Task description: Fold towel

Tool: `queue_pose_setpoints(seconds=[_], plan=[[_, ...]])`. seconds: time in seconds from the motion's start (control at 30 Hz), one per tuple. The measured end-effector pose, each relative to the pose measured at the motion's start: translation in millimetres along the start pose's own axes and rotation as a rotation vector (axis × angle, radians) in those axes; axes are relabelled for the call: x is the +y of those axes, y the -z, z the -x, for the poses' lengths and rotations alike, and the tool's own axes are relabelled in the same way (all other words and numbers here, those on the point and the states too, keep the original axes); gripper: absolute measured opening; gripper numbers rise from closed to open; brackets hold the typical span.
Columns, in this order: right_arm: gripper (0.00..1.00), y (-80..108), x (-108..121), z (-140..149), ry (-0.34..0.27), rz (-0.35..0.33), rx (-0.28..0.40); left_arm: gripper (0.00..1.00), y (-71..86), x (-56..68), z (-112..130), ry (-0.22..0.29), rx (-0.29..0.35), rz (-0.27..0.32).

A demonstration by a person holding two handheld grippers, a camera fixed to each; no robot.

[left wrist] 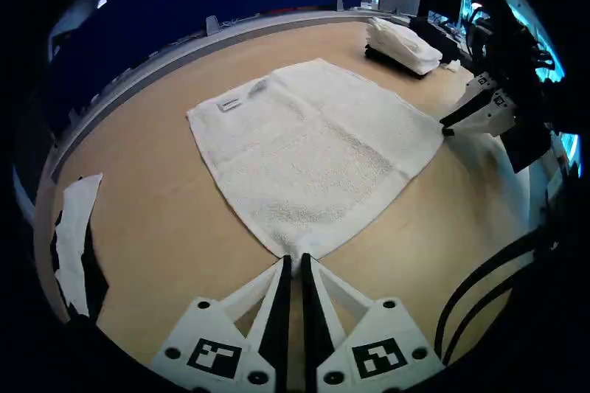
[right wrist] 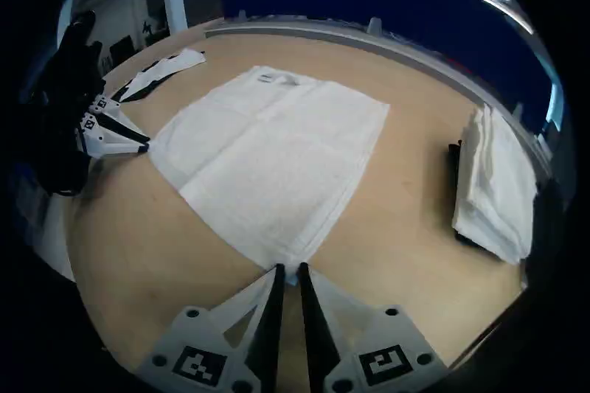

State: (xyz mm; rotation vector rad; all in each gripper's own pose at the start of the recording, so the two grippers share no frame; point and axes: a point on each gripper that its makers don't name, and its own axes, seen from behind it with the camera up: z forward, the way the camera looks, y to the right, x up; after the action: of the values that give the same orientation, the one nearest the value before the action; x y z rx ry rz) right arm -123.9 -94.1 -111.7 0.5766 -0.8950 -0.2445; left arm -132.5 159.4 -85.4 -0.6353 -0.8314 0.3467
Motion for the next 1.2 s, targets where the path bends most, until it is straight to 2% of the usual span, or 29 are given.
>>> queue_pose_setpoints(seconds=[0.2, 0.5, 0.93, 1.2], plan=[[0.15, 4.6, 2, -7, 0.004, -0.001, 0.003, 0.09, 7.1, 1.2, -5, 0.013, 0.002, 0.012], [0.14, 22.3, 1, -20, 0.014, -0.006, 0.013, 0.09, 23.2, 2.7, -17, 0.03, 0.015, 0.016], [0.14, 61.6, -9, -31, 0.003, -0.029, 0.006, 0.09, 65.3, 15.0, -25, 0.088, 0.013, 0.04], [0.14, 85.1, -18, -35, -0.003, -0.043, 0.001, 0.09, 87.7, 24.3, -27, 0.105, 0.008, 0.054]])
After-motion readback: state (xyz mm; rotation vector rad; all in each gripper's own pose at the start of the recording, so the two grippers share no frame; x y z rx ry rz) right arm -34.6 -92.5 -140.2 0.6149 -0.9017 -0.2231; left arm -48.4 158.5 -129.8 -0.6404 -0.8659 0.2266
